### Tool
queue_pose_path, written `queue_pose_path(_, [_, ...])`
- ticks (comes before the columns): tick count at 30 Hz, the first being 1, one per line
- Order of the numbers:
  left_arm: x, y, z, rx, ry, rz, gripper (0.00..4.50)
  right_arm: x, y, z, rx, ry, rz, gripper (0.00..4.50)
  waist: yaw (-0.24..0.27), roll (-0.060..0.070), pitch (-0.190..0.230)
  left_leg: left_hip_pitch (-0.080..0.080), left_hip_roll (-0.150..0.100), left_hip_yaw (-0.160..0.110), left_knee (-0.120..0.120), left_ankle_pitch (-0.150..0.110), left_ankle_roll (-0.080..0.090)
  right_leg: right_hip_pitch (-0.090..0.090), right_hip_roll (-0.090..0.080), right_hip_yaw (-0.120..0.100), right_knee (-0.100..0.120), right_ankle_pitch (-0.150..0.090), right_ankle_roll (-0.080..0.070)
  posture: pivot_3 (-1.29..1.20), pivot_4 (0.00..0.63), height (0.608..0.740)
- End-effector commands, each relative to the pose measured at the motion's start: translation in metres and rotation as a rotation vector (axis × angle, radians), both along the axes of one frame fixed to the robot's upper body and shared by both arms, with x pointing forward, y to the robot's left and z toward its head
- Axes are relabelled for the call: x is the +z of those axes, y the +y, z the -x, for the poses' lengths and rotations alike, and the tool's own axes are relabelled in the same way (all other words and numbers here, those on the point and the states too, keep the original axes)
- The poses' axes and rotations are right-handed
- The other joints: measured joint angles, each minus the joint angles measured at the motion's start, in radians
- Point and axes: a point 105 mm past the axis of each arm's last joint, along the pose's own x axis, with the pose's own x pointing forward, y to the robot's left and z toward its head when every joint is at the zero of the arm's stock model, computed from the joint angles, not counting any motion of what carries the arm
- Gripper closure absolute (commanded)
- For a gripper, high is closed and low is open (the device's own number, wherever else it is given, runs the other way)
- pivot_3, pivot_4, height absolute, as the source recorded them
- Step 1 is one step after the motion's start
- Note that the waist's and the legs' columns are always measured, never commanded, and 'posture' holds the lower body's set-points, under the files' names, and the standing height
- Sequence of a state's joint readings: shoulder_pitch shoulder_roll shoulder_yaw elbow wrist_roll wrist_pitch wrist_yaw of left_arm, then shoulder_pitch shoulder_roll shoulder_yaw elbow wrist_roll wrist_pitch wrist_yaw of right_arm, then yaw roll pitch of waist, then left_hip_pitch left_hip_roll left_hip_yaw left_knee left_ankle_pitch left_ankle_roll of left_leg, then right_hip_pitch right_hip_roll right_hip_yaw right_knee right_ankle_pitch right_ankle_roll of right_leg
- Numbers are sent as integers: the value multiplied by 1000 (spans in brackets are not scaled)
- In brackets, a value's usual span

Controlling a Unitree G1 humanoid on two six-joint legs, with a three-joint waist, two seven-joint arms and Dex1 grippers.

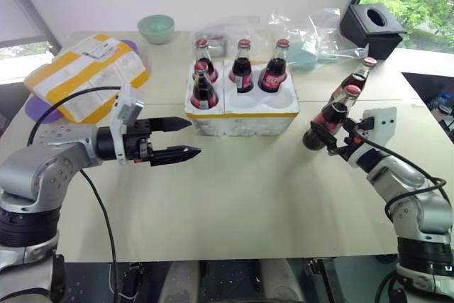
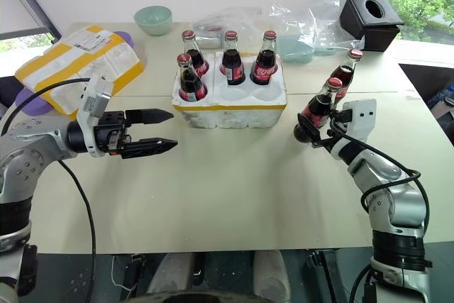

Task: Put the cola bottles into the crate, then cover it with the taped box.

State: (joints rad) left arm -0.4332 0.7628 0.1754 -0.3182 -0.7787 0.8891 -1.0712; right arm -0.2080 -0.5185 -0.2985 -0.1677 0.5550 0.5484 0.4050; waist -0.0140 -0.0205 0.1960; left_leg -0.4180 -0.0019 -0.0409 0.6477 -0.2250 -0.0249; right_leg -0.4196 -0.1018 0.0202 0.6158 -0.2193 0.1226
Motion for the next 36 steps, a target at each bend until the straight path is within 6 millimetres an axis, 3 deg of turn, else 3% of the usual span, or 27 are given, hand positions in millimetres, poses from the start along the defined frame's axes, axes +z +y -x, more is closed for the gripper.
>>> queue_pose_path(1, [11, -4, 5, -28, -57, -8, 0, 12, 1, -1, 7, -68, -15, 1397, 0, 0, 0, 0, 0, 0, 0, 0, 0, 0, 0, 0, 0, 0, 0, 0, 150, 739])
queue_pose_path(2, [11, -5, 5, -28, -57, -8, 0, 13, 2, 0, 12, -74, -17, 1775, 0, 0, 0, 0, 0, 0, 0, 0, 0, 0, 0, 0, 0, 0, 0, 0, 150, 739])
queue_pose_path(8, [10, -5, 5, -28, -57, -7, 0, 33, 2, 10, 39, -130, -16, 1778, -2, 1, 0, 1, 0, 0, -1, 0, 0, 0, 0, 0, 1, 0, 0, 0, 150, 739])
queue_pose_path(12, [10, -6, 5, -30, -56, -2, 0, 92, 10, 19, 110, -281, -53, 1778, -3, 4, 2, 0, 0, 0, -1, 0, 0, -1, 0, 1, 1, 0, 0, 0, 150, 739])
queue_pose_path(14, [10, -6, 4, -31, -56, -1, 0, 107, 16, 21, 143, -312, -67, 1778, -4, 6, 3, 0, 0, 2, 0, 0, 0, -2, 0, 2, 1, 0, 0, 0, 150, 739])
queue_pose_path(18, [11, -7, 2, -32, -62, 0, 0, 138, 45, 20, 250, -372, -67, 1778, -4, 6, 3, 0, 1, 2, -1, 0, 0, -3, 1, 3, 1, 0, 0, 0, 150, 739])
queue_pose_path(22, [11, -8, 0, -30, -68, 2, 0, 153, 78, 11, 352, -406, -60, 1778, -4, 6, 3, 0, 1, 2, -1, 0, 0, -3, 1, 3, 1, 0, 0, 0, 150, 739])
queue_pose_path(26, [12, -9, 0, -27, -78, 6, 0, 153, 107, -7, 405, -398, -47, 1778, -6, 6, 3, -1, 1, 3, -1, 0, 0, -4, 1, 3, 2, 0, 0, 0, 150, 739])
queue_pose_path(30, [14, -10, 1, -19, -86, 11, 0, 146, 123, -22, 436, -376, -29, 1778, 2, 6, 4, -3, 1, 2, -1, 0, 0, -5, 1, 3, 1, 2, 3, 0, 150, 739])
queue_pose_path(36, [14, -7, 3, 4, -97, 15, 0, 113, 145, -34, 511, -275, 35, 1778, -2, 6, 4, -4, 0, 2, -1, 0, 0, -6, 1, 3, 0, 2, 4, 0, 150, 739])
